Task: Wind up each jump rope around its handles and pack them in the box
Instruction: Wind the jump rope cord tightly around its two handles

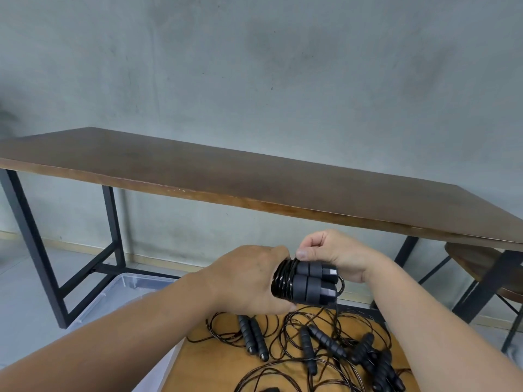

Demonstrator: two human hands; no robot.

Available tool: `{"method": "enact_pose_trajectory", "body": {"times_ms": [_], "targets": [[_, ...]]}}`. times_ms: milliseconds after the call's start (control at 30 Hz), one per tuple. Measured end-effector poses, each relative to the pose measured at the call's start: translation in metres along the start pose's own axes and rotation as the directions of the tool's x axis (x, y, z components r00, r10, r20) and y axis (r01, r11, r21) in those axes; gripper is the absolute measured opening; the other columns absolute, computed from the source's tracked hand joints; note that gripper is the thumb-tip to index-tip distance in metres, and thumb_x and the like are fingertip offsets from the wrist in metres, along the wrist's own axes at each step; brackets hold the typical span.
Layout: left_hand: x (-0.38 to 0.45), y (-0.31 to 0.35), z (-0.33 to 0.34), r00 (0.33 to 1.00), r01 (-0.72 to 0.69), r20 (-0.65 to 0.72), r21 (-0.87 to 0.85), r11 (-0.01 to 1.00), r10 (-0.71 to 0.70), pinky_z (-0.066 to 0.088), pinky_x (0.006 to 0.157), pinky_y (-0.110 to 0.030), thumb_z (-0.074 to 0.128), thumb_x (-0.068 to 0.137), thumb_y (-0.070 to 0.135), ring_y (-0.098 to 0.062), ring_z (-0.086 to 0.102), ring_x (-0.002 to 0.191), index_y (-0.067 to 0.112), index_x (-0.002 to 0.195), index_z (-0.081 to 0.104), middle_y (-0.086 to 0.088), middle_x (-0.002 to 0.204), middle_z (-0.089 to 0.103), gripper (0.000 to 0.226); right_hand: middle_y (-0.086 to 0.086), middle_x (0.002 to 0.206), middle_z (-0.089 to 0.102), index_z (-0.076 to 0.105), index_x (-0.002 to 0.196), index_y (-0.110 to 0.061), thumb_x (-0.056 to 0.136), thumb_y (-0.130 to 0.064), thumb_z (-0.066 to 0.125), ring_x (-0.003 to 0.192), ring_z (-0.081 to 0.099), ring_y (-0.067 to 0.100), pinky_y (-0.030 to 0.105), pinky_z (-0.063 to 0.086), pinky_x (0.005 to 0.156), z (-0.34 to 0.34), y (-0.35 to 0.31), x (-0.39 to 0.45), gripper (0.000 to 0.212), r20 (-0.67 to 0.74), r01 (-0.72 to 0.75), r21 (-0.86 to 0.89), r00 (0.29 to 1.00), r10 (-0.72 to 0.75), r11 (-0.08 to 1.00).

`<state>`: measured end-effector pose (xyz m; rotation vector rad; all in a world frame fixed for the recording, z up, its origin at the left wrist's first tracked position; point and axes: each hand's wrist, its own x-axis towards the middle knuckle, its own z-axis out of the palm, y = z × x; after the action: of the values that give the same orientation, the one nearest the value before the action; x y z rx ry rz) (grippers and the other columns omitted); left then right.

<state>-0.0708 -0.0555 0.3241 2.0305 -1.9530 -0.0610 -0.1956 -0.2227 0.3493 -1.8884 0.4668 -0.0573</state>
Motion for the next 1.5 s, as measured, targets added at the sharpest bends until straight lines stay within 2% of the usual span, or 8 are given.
{"method": "enact_pose_trajectory", "body": {"times_ms": [167,267,433,600,833,1067,1333,1500], "targets": [[0.0,-0.003,-0.002,0.997,0.025,-0.073,-0.167,0.986,-0.038,0.05,0.066,-0.023,0.072,0.079,0.048,-0.006,0.059,0.078,0.03,0.112,0.047,0.01,0.089,0.06,0.045,0.002,0.068,0.065,0.063,0.08,-0.008,0.094,-0.017,0.057,0.059,0.063,0.01,0.023,0.052,0.054,0.021,0.013,0.0,0.018,-0.058,0.007,0.39,0.998,0.017,0.921],[0.0,-0.005,-0.002,0.991,0.05,-0.113,-0.187,0.981,-0.072,0.052,0.074,-0.026,0.071,0.08,0.044,-0.007,0.059,0.082,0.038,0.138,0.027,0.011,0.095,0.061,0.073,0.003,0.073,0.069,0.066,0.082,-0.01,0.1,-0.014,0.048,0.065,0.065,0.01,0.027,0.052,0.062,0.036,0.022,-0.001,0.026,-0.172,0.11,0.549,0.985,-0.017,0.829],[0.007,-0.013,0.0,0.973,0.014,-0.228,-0.106,0.994,-0.038,0.05,0.079,-0.026,0.065,0.082,0.042,-0.007,0.057,0.089,0.046,0.139,0.032,0.014,0.103,0.062,0.066,0.001,0.062,0.042,0.055,0.079,-0.011,0.102,-0.003,0.037,0.05,0.029,0.008,0.019,0.024,0.043,0.053,0.032,0.002,0.03,-0.287,0.166,0.584,0.958,0.011,0.795],[0.016,-0.021,0.005,0.957,0.135,-0.253,-0.049,0.99,-0.143,0.052,0.069,-0.03,0.061,0.078,0.042,-0.011,0.058,0.08,0.045,0.118,0.043,0.013,0.09,0.061,0.043,0.0,0.064,0.048,0.057,0.096,-0.005,0.103,-0.01,0.042,0.052,0.027,0.008,0.02,0.021,0.045,0.072,0.033,-0.005,0.017,-0.285,0.112,0.542,0.957,0.057,0.833],[0.024,-0.022,0.008,0.947,0.25,-0.25,0.181,0.951,-0.201,0.042,0.072,-0.029,0.058,0.085,0.041,-0.018,0.056,0.084,0.036,0.132,0.036,0.006,0.098,0.057,0.052,-0.002,0.068,0.051,0.064,0.095,-0.009,0.106,-0.031,0.038,0.05,0.038,0.007,0.023,0.033,0.05,0.09,0.026,-0.017,0.035,-0.299,-0.069,-0.026,0.953,0.058,0.997],[0.025,-0.021,0.016,0.964,0.248,-0.19,0.403,0.881,-0.184,0.04,0.081,-0.033,0.054,0.09,0.036,-0.019,0.045,0.082,0.035,0.137,0.031,-0.001,0.105,0.055,0.052,-0.002,0.071,0.055,0.058,0.08,-0.019,0.101,-0.028,0.045,0.062,0.051,0.01,0.023,0.041,0.055,0.087,0.009,-0.029,0.027,-0.256,-0.132,-0.623,0.966,-0.042,0.771],[0.02,-0.011,0.02,0.988,0.118,-0.141,0.418,0.901,-0.064,0.036,0.075,-0.031,0.055,0.09,0.044,-0.018,0.046,0.08,0.032,0.127,0.041,0.003,0.09,0.048,0.042,-0.001,0.086,0.068,0.076,0.097,-0.02,0.092,-0.03,0.063,0.078,0.063,0.014,0.021,0.047,0.059,0.058,-0.033,-0.039,0.017,-0.11,-0.04,-0.863,0.988,-0.11,0.503],[0.015,-0.005,0.011,0.997,0.044,-0.076,0.327,0.944,-0.02,0.04,0.079,-0.03,0.056,0.083,0.07,-0.016,0.053,0.085,0.031,0.125,0.046,0.006,0.093,0.055,0.058,-0.009,0.08,0.071,0.077,0.082,-0.022,0.075,-0.038,0.083,0.078,0.066,0.008,0.025,0.057,0.068,0.025,-0.047,-0.031,0.018,-0.066,0.025,-0.758,0.991,-0.115,0.652]]}}
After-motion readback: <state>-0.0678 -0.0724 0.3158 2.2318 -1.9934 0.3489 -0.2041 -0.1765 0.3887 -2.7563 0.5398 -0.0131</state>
